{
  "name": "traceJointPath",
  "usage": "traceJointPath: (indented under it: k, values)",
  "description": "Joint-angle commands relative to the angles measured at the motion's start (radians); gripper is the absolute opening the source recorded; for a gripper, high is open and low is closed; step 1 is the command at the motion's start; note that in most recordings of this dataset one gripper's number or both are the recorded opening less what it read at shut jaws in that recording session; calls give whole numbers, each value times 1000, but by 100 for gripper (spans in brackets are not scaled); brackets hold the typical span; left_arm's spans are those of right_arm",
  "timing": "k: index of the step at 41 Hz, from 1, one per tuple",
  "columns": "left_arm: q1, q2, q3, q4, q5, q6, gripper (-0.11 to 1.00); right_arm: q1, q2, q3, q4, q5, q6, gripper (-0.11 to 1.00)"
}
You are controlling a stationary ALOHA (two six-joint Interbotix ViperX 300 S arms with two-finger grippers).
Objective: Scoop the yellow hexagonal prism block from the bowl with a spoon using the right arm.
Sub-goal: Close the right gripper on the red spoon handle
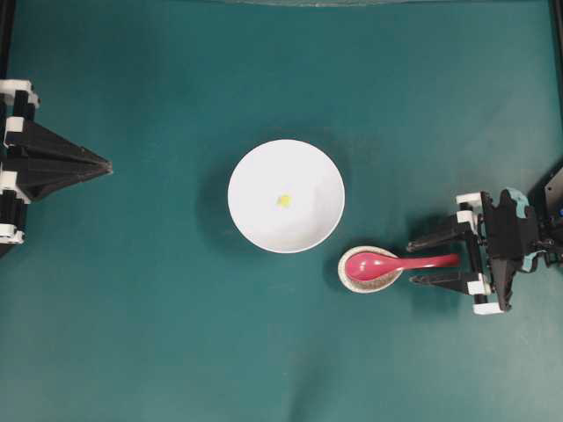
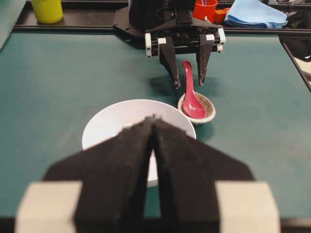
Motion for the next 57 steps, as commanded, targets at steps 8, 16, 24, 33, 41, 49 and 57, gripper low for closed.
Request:
traceJointPath:
  k: [8, 16, 24, 33, 41, 49, 57]
  values:
    - [2, 3, -29, 3, -5, -2, 4, 6, -9, -5, 2, -3, -23, 57]
    - [2, 3, -29, 3, -6, -2, 4, 9, -9, -8, 2, 12, -35, 57]
    - [2, 3, -29, 3, -5, -2, 4, 8, -9, -9, 9, 12, -35, 57]
    - [2, 5, -29, 2, -3, -2, 4, 9, -9, -14, 20, 12, -35, 56]
    - [2, 3, -29, 3, -2, -2, 4, 9, -9, -15, 18, 14, -40, 55]
    - [2, 3, -29, 3, -2, -2, 4, 9, -9, -15, 18, 12, -41, 43]
    - [2, 3, -29, 3, -2, -2, 4, 9, -11, -17, 20, 18, -41, 32]
